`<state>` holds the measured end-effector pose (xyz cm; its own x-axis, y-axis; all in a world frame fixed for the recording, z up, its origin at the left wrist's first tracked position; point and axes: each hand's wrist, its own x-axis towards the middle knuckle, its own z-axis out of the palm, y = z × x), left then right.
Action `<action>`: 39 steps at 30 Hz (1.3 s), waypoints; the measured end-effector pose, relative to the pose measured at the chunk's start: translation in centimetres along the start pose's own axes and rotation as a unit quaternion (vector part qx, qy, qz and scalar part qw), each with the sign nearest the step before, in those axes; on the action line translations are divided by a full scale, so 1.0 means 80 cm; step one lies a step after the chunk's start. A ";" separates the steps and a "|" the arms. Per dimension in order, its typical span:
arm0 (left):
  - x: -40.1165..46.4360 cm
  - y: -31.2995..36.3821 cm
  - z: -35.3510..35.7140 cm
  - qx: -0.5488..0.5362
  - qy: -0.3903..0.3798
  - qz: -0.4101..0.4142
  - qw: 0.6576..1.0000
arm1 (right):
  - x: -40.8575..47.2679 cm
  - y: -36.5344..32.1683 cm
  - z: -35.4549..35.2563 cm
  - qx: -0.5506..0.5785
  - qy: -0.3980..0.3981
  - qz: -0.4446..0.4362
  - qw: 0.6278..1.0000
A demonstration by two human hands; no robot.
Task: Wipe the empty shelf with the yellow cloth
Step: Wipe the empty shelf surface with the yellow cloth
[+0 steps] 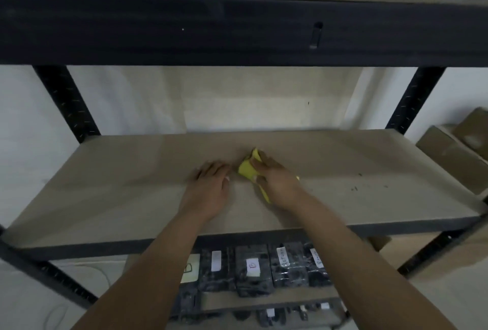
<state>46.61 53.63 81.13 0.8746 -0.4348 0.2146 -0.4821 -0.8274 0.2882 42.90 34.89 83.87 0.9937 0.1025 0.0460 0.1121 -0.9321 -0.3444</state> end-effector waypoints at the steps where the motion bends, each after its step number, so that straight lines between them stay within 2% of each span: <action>1: 0.001 0.000 0.000 0.002 -0.003 -0.006 1.000 | 0.022 0.002 0.000 -0.002 -0.001 0.002 1.000; 6: 0.008 -0.008 -0.004 -0.040 -0.025 -0.042 0.998 | 0.058 0.055 -0.018 -0.042 0.036 0.060 0.997; 9: 0.007 -0.006 -0.005 -0.068 -0.019 -0.053 0.996 | 0.018 0.104 -0.048 -0.021 0.049 0.133 0.990; 12: 0.007 0.003 -0.005 -0.032 -0.012 -0.054 0.998 | -0.057 0.111 -0.062 -0.020 0.047 0.168 0.985; 14: 0.004 0.012 -0.004 -0.010 0.004 -0.057 0.998 | -0.111 0.084 -0.048 -0.028 0.073 0.152 0.985; 17: 0.011 0.041 -0.001 -0.030 -0.004 -0.053 0.998 | -0.148 0.025 -0.017 0.006 0.087 0.082 0.993; 19: 0.015 0.070 0.003 -0.093 -0.027 -0.046 0.994 | -0.133 0.004 -0.007 0.039 0.075 0.054 0.995; 22: 0.010 0.095 0.011 -0.177 -0.011 -0.084 0.981 | -0.080 0.008 -0.012 0.052 0.070 0.089 0.992; 25: 0.001 0.098 0.017 -0.117 0.027 -0.072 0.990 | -0.018 0.032 -0.019 0.036 0.050 0.075 0.995; 28: -0.001 0.110 0.026 0.012 0.004 -0.052 0.999 | 0.029 0.056 -0.027 0.053 0.035 0.051 0.997; 30: 0.000 0.123 0.032 0.056 -0.019 -0.079 0.995 | 0.051 0.074 -0.034 0.064 0.035 0.048 0.996; 34: 0.011 0.154 0.044 0.073 -0.070 -0.106 0.989 | 0.062 0.135 -0.055 0.064 0.044 0.051 0.996; 37: 0.019 0.185 0.049 0.069 -0.080 -0.068 0.992 | 0.040 0.196 -0.081 0.060 0.076 0.118 0.988; 39: 0.025 0.198 0.051 0.074 -0.080 -0.067 0.992 | 0.004 0.226 -0.099 0.039 0.071 0.164 0.983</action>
<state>40.93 38.20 82.31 0.9334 -0.3577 0.0293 -0.3576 -0.9199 0.1610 45.15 15.30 85.11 0.9659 -0.2543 0.0483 -0.2093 -0.8771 -0.4322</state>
